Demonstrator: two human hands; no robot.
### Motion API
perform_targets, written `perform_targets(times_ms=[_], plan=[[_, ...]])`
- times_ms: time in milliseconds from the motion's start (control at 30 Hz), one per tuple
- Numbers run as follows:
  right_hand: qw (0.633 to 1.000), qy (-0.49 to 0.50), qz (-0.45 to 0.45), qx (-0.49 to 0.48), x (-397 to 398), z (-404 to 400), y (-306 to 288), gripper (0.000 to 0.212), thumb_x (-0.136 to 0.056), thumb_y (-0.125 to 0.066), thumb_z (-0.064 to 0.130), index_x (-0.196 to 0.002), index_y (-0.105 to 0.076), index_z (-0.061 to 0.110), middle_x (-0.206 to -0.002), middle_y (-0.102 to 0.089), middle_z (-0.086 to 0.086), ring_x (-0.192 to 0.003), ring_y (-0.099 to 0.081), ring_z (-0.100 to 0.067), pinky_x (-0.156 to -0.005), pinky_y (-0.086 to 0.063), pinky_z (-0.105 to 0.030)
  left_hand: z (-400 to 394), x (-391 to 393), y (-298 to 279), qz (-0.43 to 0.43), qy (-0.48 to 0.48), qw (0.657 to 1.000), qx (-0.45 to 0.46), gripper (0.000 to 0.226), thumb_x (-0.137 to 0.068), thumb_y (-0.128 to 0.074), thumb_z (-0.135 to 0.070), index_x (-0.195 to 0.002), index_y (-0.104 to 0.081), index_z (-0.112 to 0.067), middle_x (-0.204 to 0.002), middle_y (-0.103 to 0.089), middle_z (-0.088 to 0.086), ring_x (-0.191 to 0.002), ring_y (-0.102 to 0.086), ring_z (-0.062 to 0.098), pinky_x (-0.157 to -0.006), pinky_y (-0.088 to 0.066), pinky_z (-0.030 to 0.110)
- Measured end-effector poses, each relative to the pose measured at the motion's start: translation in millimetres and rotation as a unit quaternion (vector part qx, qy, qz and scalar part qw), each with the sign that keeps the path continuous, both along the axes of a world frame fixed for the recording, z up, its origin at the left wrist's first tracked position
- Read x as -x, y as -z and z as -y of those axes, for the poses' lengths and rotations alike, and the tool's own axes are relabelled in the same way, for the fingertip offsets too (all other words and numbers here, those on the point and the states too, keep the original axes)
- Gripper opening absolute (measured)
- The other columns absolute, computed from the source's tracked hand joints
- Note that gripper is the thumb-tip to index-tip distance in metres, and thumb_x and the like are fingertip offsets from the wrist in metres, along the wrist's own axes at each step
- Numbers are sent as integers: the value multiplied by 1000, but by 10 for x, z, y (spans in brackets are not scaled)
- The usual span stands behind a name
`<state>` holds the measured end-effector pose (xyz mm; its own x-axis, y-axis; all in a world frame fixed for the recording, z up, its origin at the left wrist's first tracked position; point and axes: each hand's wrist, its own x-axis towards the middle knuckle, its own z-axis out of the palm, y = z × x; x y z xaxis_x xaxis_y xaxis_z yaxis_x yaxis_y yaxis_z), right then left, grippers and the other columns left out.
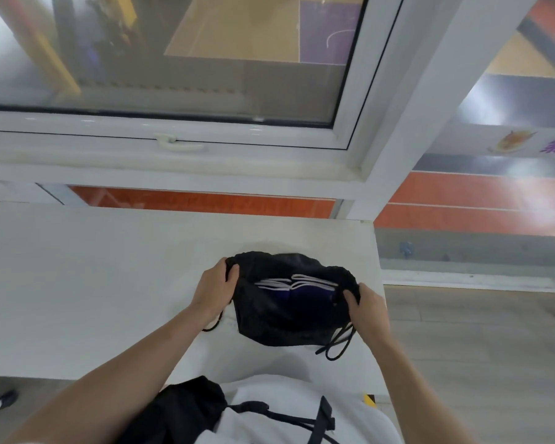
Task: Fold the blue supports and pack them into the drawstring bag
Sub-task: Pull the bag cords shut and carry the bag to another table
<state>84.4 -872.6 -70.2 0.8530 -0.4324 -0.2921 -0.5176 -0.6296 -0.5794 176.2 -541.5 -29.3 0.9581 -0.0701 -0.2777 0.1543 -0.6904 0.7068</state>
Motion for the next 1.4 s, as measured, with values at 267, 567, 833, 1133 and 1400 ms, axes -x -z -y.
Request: perform_targets(times_ms=[267, 567, 833, 1133, 1400], plan=[[983, 28, 93, -157, -278, -106, -704, 32, -104, -55, 38, -86, -56, 12, -70, -65, -13, -54, -64, -27, -52, -53, -42, -40, -291, -336, -5, -104, 977, 186, 25, -99, -49, -21, -86, -68, -12, -79, -70, -2, -72, -63, 15, -68, -49, 35], [961, 38, 177, -209, -460, 19, -1149, 41, -98, -64, 38, -83, -53, 1, -64, -42, -5, -60, -40, -19, -57, -34, -36, -184, -551, -670, -34, -128, 941, 313, 23, -98, -55, -13, -80, -66, -4, -64, -59, 4, -59, -55, 20, -53, -43, 28], [995, 14, 80, -53, -249, 392, -1001, 37, -92, -64, 57, -71, -69, 27, -63, -65, 8, -64, -59, -20, -60, -41, -35, -661, -564, -604, -113, -145, 950, 254, 28, -85, -59, -42, -80, -62, -15, -58, -35, -1, -52, -28, 15, -53, -22, 30], [983, -2, 53, -178, -230, 167, -999, 61, -103, -55, 45, -65, -39, 0, -54, -39, -1, -53, -32, -18, -60, -26, -34, -550, -318, -545, -140, 26, 958, 249, 45, -108, -40, -42, -85, -52, -6, -66, -39, 4, -60, -33, 19, -69, -48, 29], [972, -19, 70, -223, -241, 131, -1047, 41, -104, -57, 32, -78, -51, 0, -62, -38, -1, -60, -33, -21, -62, -29, -37, -402, -405, -594, -37, 17, 972, 233, 19, -106, -53, -26, -107, -71, -23, -72, -54, -1, -68, -51, 18, -70, -51, 35]])
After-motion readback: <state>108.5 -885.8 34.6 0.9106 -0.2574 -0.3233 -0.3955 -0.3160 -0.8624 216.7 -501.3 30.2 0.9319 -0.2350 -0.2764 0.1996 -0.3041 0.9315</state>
